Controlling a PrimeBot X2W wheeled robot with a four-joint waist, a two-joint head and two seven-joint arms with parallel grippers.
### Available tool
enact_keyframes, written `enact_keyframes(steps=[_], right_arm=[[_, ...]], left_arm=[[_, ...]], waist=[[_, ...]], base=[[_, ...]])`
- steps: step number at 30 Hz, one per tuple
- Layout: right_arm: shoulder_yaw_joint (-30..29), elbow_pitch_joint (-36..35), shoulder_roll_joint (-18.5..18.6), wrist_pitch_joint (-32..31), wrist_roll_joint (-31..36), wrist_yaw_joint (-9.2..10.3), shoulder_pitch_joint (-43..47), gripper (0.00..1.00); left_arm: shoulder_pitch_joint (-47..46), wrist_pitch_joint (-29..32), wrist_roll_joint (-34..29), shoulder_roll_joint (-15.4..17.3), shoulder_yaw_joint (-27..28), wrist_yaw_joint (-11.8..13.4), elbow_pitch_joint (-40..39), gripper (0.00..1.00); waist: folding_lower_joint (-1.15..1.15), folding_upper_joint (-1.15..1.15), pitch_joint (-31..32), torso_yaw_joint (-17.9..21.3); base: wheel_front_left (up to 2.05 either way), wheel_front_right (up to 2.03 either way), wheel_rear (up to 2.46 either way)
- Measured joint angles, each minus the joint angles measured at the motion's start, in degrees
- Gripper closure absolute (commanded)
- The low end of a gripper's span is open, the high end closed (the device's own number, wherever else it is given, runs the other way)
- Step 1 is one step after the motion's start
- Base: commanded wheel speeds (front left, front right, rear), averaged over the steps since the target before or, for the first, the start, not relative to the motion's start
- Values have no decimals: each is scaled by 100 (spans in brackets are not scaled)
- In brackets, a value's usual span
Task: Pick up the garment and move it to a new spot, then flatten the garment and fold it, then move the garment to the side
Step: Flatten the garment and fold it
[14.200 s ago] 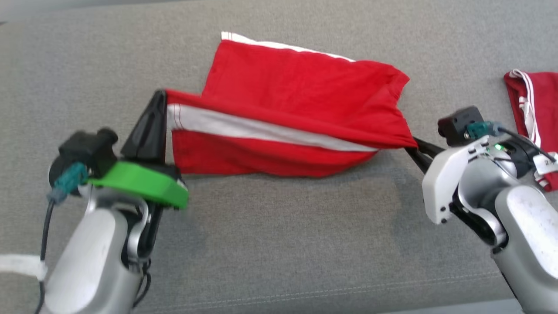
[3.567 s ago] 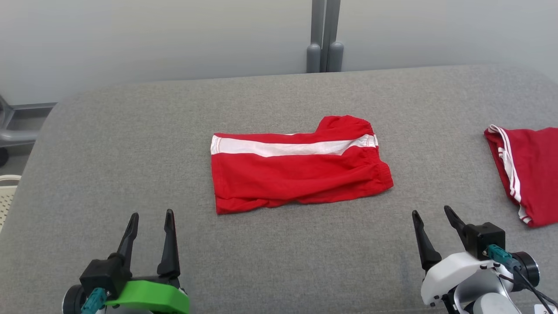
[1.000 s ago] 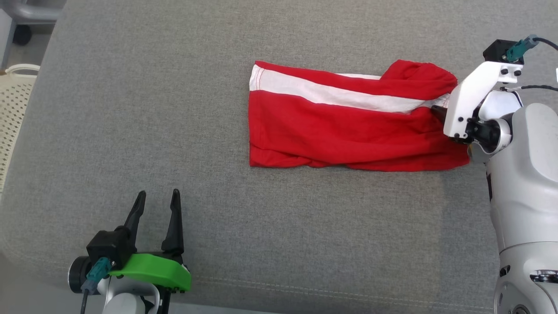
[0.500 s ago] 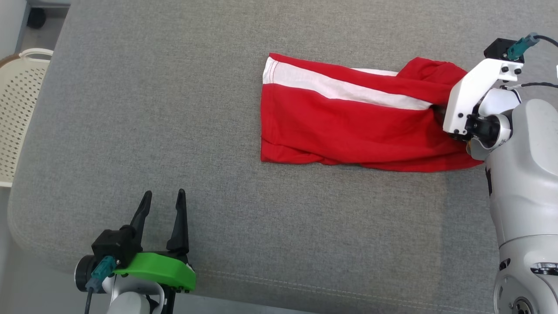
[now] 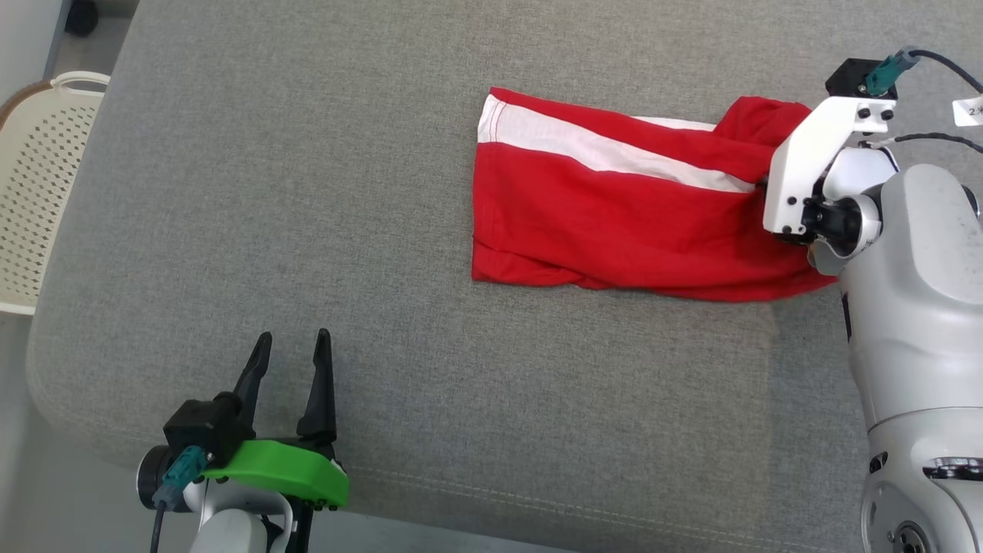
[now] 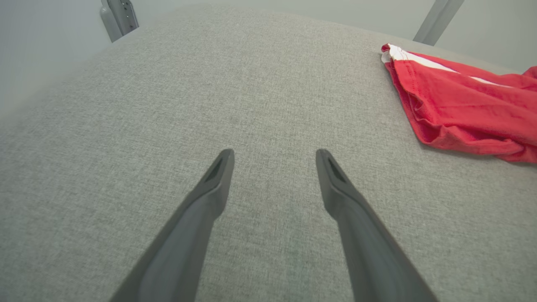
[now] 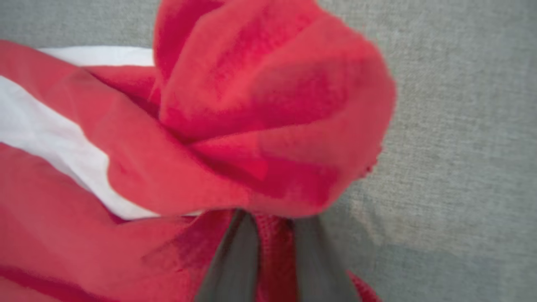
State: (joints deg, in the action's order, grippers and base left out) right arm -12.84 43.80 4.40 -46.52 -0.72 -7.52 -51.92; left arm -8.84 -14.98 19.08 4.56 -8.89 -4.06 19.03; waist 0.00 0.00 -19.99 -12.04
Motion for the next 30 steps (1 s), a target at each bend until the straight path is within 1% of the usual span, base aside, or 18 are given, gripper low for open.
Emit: enact_keyframes(steps=[4, 8, 13, 19, 21, 25, 30], right_arm=[[-18, 18, 9, 32, 122, -5, -1, 100], [-145, 41, 114, 48, 250, -7, -3, 100], [-370, 12, 431, -81, 492, -3, 7, 100], [-614, -169, 857, -261, 760, -2, 32, 100], [-665, -232, 946, -348, 829, -1, 34, 100], [-572, -353, 867, -559, 811, -1, 16, 100], [-138, -532, 556, -803, 404, -1, -39, 100]], left_arm=[[-4, -1, 3, -13, 16, -7, 30, 0], [-15, -5, 4, -25, 41, -16, 65, 0], [-15, -5, 4, -42, 51, -25, 75, 0], [-11, -5, 3, -62, 52, -33, 75, 0], [-10, -5, 3, -66, 53, -43, 78, 0], [-8, -5, 3, -73, 68, -51, 99, 0], [4, -5, 3, -86, 83, -60, 136, 0]], waist=[[0, 0, 6, 8], [0, 0, 40, 35], [0, 0, 106, 94], [0, 0, 176, 165], [0, 0, 201, 180], [0, 0, 271, 210], [0, 0, 403, 234]], base=[[0, 0, 0], [0, 0, 0], [0, 0, 0], [0, 0, 0], [0, 0, 0], [0, 0, 0], [0, 0, 0]])
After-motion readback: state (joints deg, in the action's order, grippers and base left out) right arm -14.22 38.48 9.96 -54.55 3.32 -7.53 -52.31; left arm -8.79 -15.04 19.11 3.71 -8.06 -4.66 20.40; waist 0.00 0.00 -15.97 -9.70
